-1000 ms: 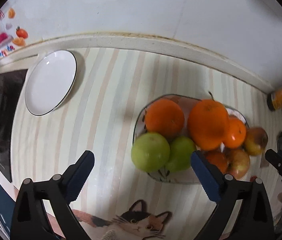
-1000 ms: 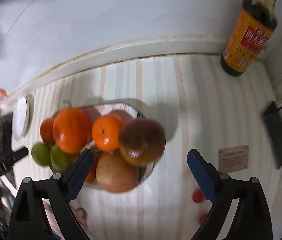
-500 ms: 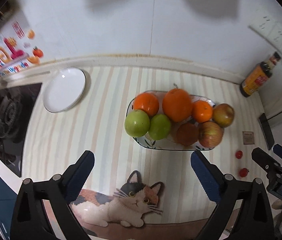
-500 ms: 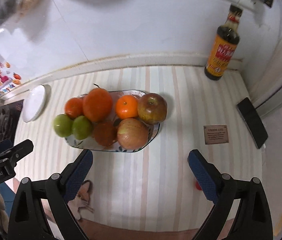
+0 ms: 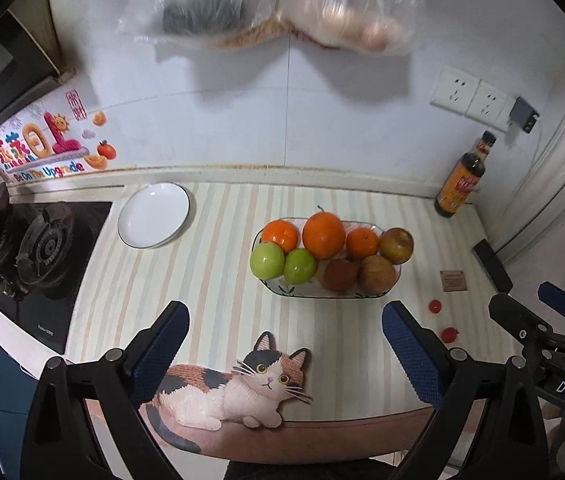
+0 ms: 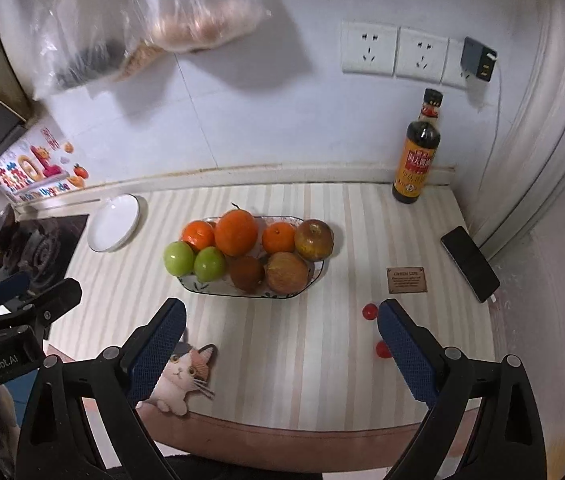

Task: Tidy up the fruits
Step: 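Lift both open tools back from the plate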

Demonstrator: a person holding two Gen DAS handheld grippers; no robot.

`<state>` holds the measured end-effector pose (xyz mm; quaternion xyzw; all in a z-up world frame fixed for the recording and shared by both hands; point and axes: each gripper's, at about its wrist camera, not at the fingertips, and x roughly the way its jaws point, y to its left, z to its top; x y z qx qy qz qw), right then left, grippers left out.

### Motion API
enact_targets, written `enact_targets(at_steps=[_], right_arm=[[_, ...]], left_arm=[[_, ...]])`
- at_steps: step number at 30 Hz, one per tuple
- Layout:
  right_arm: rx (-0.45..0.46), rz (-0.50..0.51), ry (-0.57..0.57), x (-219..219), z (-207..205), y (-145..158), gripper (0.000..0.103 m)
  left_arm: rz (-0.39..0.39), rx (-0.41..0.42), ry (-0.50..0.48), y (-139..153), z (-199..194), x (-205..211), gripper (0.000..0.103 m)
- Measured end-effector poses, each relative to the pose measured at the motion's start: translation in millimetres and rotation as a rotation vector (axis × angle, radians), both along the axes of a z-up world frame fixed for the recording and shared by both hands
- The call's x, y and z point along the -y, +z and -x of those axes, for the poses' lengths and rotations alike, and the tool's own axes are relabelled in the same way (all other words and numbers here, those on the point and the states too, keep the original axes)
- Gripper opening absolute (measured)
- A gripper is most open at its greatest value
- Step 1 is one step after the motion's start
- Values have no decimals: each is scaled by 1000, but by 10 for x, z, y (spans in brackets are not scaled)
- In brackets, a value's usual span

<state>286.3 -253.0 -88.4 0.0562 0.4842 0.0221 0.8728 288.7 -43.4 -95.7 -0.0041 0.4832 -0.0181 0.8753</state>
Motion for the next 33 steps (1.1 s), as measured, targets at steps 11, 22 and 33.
enact_targets(at_steps=[11,22,33], right_arm=[[58,-8,-2,-10,338,385,98],[77,-2,-6,50,384,513,98],[61,-91,-24,187,185,304,99]], left_arm=[[-17,58,-28,272,288,64,99],[-7,81,-18,356,367,88,99],[-39,61,3,218,172,137,102]])
